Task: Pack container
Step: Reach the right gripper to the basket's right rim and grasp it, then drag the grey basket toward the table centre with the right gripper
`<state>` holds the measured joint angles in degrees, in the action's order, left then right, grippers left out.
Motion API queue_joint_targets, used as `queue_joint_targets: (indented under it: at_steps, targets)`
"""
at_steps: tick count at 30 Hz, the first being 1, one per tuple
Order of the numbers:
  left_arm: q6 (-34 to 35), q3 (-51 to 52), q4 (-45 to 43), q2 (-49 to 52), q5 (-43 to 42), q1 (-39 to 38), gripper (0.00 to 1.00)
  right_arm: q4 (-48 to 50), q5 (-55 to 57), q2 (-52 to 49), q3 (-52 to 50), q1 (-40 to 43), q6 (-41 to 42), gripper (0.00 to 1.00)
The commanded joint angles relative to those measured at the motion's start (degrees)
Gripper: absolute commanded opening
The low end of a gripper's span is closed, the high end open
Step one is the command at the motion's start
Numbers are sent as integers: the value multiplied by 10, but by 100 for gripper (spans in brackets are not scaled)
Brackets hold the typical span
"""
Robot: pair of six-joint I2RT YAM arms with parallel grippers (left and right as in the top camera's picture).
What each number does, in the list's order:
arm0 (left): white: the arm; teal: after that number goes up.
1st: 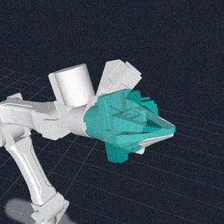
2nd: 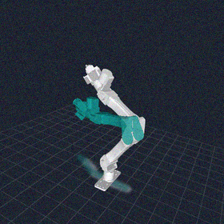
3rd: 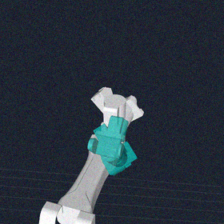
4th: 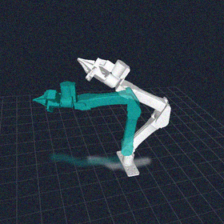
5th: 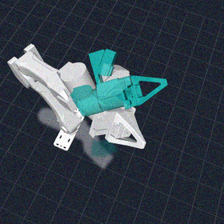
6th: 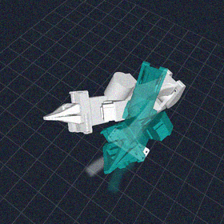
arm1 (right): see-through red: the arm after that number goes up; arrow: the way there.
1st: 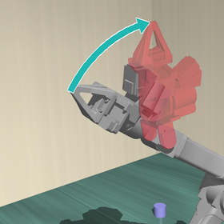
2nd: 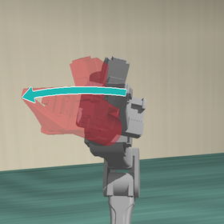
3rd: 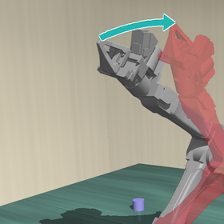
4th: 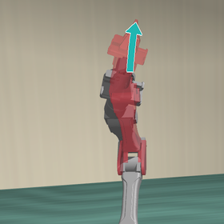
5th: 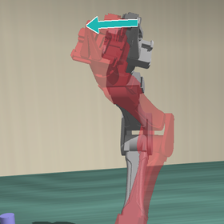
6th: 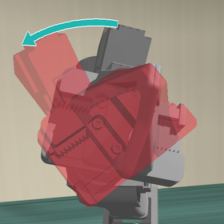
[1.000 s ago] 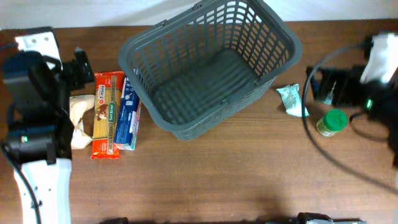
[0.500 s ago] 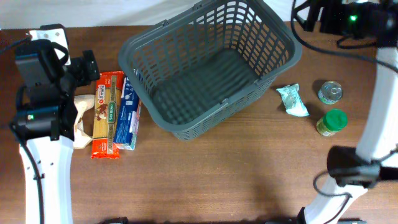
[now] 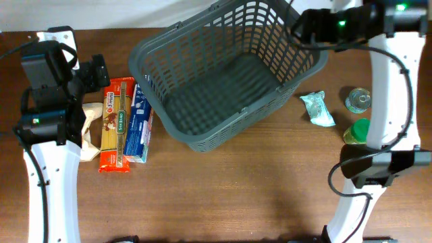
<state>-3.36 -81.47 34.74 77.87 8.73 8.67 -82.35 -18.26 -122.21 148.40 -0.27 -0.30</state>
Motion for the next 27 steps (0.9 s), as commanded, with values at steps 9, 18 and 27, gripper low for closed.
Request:
queue_joint_targets:
  at_steps: [9, 18, 27]
  targets:
    - [5, -10, 1, 2, -8, 2, 99, -2, 166, -60, 6, -29, -8, 90]
    - [5, -10, 1, 2, -8, 2, 99, 2, 160, -99, 6, -27, -8, 84]
    - [5, -10, 1, 2, -8, 2, 99, -24, 159, -98, 7, -26, -8, 56]
